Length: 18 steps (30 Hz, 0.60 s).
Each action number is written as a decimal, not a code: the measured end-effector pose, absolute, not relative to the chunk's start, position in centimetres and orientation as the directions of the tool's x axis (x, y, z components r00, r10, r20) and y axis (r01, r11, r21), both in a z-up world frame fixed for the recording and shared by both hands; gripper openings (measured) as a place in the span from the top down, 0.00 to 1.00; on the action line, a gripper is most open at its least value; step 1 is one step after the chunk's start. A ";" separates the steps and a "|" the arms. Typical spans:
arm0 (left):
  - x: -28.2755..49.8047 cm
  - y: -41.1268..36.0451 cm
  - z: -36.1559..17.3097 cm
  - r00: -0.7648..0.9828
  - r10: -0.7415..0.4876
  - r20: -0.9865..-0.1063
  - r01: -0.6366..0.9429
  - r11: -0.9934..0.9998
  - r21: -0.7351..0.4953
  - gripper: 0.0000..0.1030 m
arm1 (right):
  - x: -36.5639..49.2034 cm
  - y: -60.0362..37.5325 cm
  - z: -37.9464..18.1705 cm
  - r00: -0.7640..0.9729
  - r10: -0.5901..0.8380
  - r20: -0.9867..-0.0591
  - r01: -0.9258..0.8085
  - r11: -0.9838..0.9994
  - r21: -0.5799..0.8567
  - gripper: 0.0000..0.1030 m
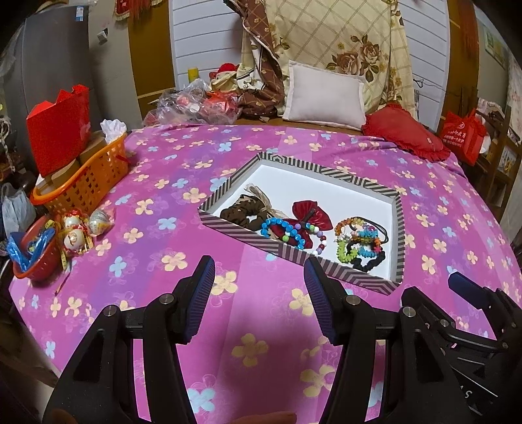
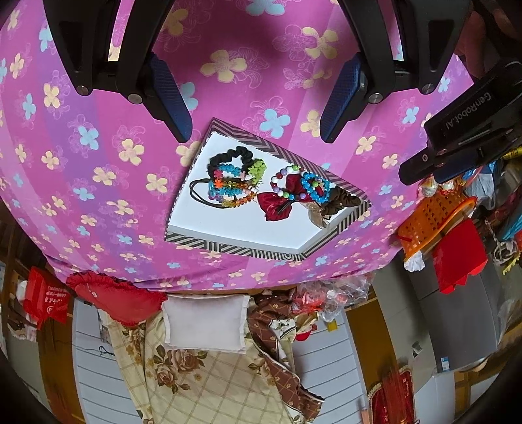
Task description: Organize jewelry
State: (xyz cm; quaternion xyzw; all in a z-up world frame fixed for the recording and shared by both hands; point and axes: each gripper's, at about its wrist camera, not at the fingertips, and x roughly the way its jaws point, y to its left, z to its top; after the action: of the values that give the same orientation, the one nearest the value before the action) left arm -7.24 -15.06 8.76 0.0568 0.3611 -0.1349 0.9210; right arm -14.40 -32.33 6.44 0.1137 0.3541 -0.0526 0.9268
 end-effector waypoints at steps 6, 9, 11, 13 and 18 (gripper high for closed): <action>-7.2 -15.0 8.8 0.702 -0.206 -0.682 0.288 0.957 0.008 0.45 | -14.3 -32.3 6.5 0.742 -0.012 -0.671 0.174 0.969 0.175 0.24; -7.2 -14.8 8.9 0.702 -0.203 -0.682 0.287 0.958 0.011 0.45 | -14.1 -32.3 6.3 0.737 -0.009 -0.676 0.172 0.969 0.175 0.24; -7.1 -14.7 9.0 0.702 -0.202 -0.682 0.288 0.958 0.012 0.45 | -14.0 -32.3 6.2 0.736 -0.007 -0.677 0.172 0.969 0.178 0.24; -7.1 -14.7 9.0 0.703 -0.202 -0.682 0.288 0.958 0.013 0.45 | -13.9 -32.4 6.2 0.736 -0.005 -0.677 0.172 0.968 0.180 0.23; -7.2 -14.9 8.9 0.702 -0.202 -0.683 0.286 0.958 0.011 0.45 | -13.9 -32.5 6.0 0.734 -0.007 -0.680 0.175 0.968 0.180 0.23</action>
State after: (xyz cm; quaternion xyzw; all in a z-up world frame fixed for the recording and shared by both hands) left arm -7.16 -14.93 8.85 0.0582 0.3624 -0.1326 0.9207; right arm -13.85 -32.47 6.04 0.1167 0.3616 -0.0493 0.9237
